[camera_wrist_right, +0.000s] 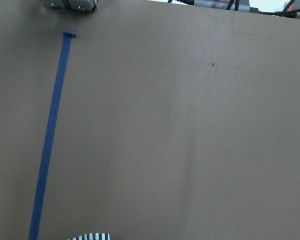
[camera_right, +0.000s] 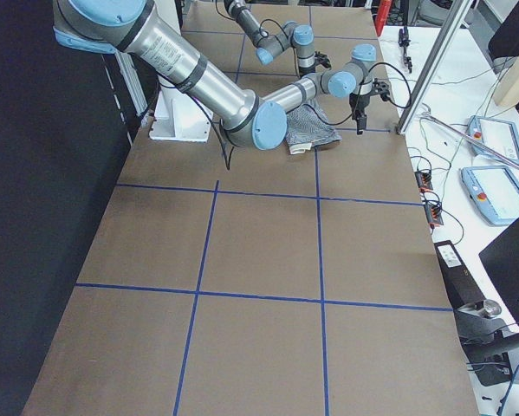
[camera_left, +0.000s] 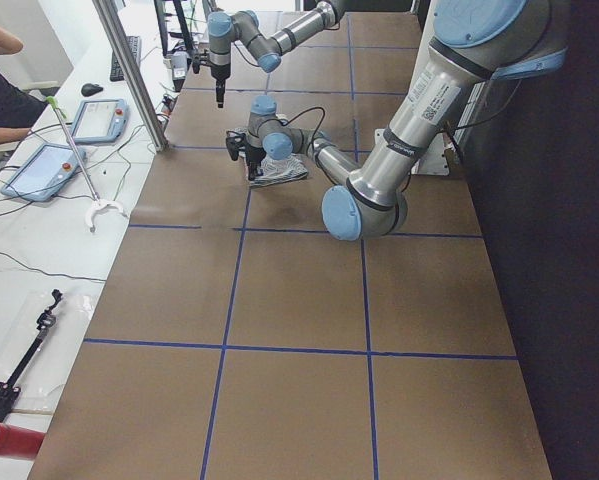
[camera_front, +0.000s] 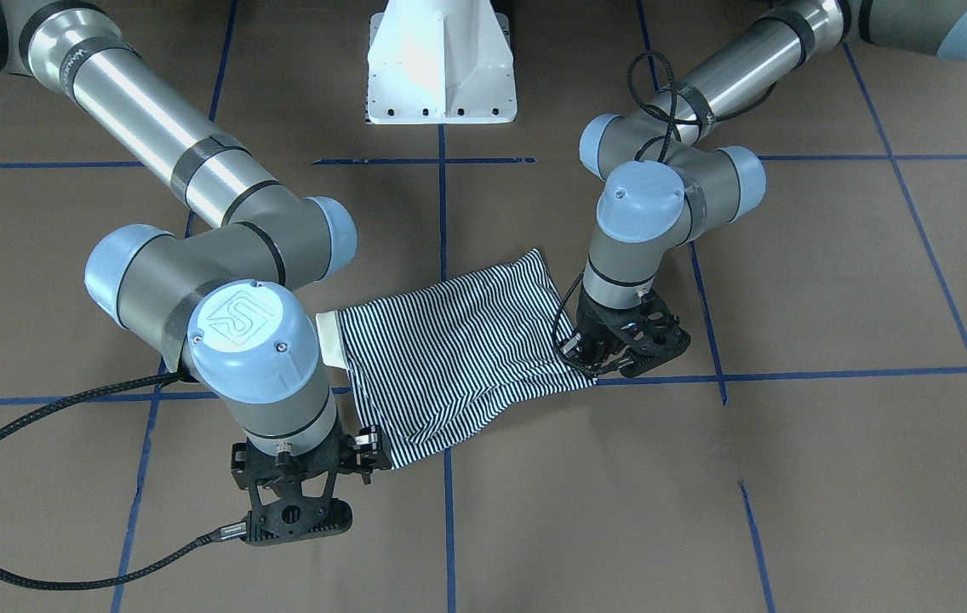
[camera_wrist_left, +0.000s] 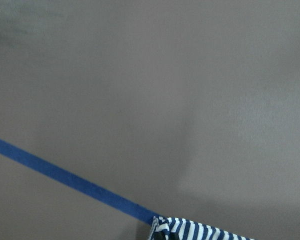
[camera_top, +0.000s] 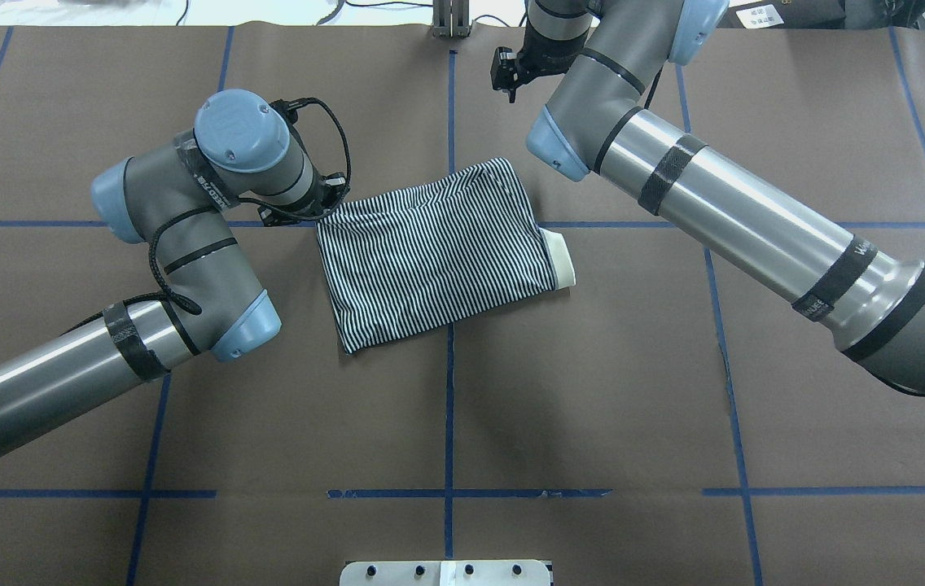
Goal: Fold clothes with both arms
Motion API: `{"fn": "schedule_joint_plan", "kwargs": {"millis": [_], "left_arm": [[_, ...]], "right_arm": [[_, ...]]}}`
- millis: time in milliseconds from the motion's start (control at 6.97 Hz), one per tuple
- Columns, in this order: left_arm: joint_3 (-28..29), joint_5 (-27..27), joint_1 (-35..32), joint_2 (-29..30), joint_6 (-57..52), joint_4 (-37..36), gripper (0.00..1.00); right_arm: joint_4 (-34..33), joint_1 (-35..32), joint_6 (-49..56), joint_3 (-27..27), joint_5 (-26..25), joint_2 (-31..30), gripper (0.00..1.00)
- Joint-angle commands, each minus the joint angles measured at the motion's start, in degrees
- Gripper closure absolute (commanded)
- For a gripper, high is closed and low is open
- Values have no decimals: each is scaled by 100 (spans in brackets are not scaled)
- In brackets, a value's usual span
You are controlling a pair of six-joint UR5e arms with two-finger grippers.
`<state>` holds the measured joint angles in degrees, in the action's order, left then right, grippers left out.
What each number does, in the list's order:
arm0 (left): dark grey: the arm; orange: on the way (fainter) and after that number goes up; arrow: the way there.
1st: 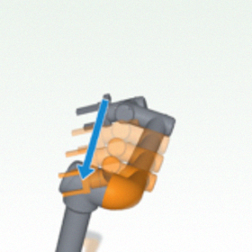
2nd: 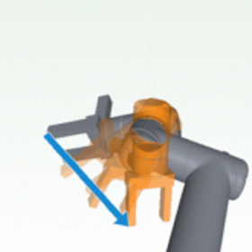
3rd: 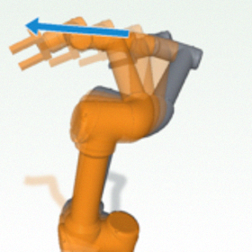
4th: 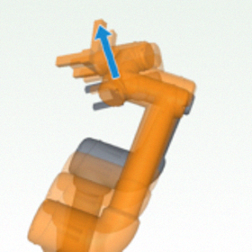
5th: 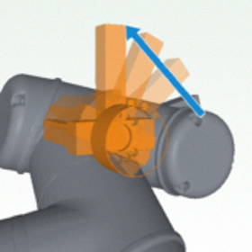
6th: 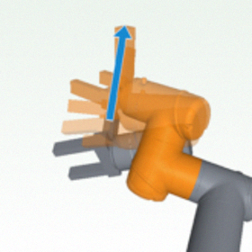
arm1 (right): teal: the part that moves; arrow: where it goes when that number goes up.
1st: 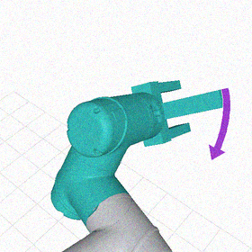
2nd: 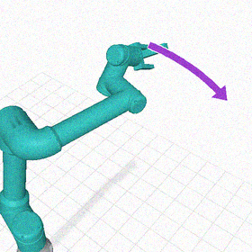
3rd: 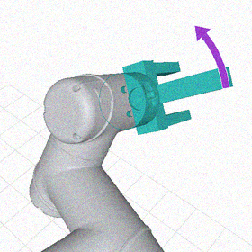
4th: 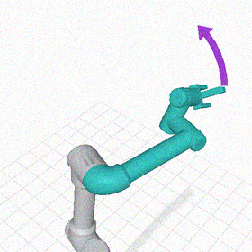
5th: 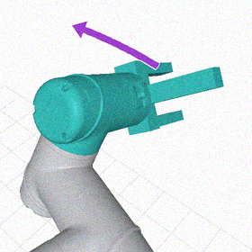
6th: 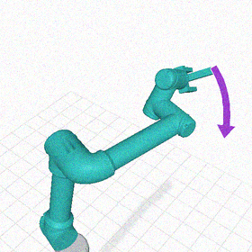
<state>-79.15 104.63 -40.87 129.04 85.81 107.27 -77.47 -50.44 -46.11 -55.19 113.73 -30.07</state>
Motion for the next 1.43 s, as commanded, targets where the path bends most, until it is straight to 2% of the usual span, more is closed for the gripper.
{"fn": "schedule_joint_plan", "kwargs": {"millis": [0, 143, 287, 574, 717, 861, 1004, 1147, 1291], "left_arm": [[40, -22, -114, -1, -152, 5, 100], [40, -65, -114, 7, -161, -4, 100], [49, -83, -114, -1, -170, 5, 1], [40, -101, -167, 7, -405, -4, 0], [-12, -49, -411, -10, -842, -21, 0], [-221, -13, -692, -149, -1352, -65, 0], [-684, 474, -1077, -595, -2009, -135, 0], [-1168, 984, -1647, -1060, -2903, -136, 0], [-1634, 1267, -2018, -1709, -3582, -136, 0]], "right_arm": [[3, 7, -55, -79, 0, -78, 0], [3, 7, -56, -80, 0, -95, 0], [3, 7, -56, -80, 0, -95, 0], [-5, -62, -47, -106, 35, -104, 0], [-40, -219, -38, -184, 340, -122, 0], [-101, -439, 6, -550, 804, -426, 0], [-111, -702, 58, -1076, 1035, -960, 0], [-433, -1000, 442, -1638, 1324, -1470, 0], [-1167, -1299, 1141, -2357, 1362, -1936, 0]]}}
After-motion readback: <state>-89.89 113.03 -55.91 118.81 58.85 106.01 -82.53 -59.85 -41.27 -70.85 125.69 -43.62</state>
